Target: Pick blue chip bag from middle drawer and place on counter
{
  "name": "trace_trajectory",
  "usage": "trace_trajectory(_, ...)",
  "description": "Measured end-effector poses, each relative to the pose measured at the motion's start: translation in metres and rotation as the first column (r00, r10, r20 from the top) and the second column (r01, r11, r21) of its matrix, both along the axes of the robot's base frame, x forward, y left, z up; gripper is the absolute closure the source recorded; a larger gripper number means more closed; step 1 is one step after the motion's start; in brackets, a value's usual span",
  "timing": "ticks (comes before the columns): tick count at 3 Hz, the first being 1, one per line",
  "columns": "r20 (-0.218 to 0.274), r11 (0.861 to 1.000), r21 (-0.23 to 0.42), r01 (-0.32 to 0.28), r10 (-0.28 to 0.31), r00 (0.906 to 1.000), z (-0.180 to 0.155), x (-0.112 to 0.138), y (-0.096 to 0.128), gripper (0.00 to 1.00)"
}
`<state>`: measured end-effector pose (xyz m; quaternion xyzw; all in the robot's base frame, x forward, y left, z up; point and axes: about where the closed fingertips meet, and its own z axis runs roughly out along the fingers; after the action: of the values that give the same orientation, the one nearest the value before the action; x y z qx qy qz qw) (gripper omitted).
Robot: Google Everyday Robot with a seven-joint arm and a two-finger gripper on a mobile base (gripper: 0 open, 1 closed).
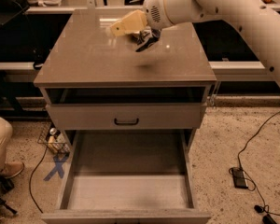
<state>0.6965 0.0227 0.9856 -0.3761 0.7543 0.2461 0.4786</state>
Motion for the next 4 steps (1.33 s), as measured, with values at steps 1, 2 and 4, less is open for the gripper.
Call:
trace_trajectory(1, -0.027, 0.999, -0.038, -0.032, 0.031, 0.9992, -0.013, 0.001, 0.017, 0.00)
trace_trajectory(2, -0.068, 0.999, -0.045, -0.017, 0.014, 0.9976, -0.030, 0.010, 0.025, 0.00)
trace_trajectory(4, -0.203, 0.998, -0.062, 0.026, -0.038, 0.9785, -0.100, 0.042, 0.041, 0.00)
